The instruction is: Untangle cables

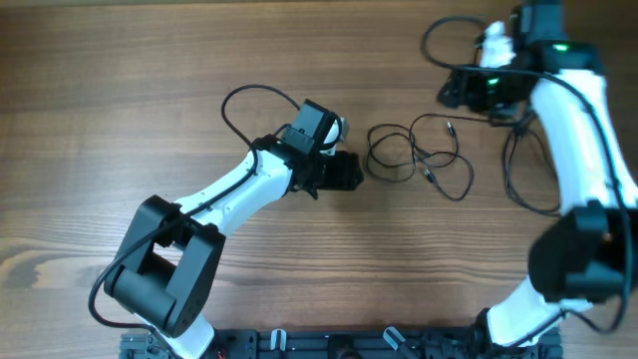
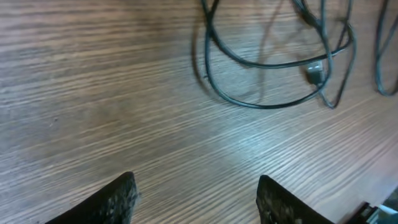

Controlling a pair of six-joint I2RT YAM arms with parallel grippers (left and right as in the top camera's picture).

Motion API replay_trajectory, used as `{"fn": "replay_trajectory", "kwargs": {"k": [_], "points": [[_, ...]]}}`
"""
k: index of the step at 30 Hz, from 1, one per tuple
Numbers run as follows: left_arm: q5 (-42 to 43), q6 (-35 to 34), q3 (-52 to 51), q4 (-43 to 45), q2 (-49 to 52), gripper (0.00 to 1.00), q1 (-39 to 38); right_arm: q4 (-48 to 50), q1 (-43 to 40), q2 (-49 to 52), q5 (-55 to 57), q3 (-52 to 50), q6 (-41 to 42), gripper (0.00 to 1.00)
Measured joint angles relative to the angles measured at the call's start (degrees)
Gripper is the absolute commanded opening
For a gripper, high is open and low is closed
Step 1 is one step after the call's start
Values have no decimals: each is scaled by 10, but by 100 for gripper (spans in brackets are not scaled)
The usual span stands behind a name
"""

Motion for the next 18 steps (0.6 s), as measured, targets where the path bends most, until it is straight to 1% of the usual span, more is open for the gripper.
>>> {"fn": "replay_trajectory", "kwargs": {"k": [4,7,11,12,18], "points": [[-11,0,0,-7,0,63,0,23,29,90,-4,-2,28,57],[-11,0,0,-7,0,64,0,33,41,124,-4,-2,37,52],[-11,0,0,-7,0,63,0,70,66,137,-3,-6,52,42],[-11,0,0,-8,0,64,0,78,70,138,1,-11,64,36],[-11,0,0,-14,0,64,0,99,73,153,16,-35,106,31]]}}
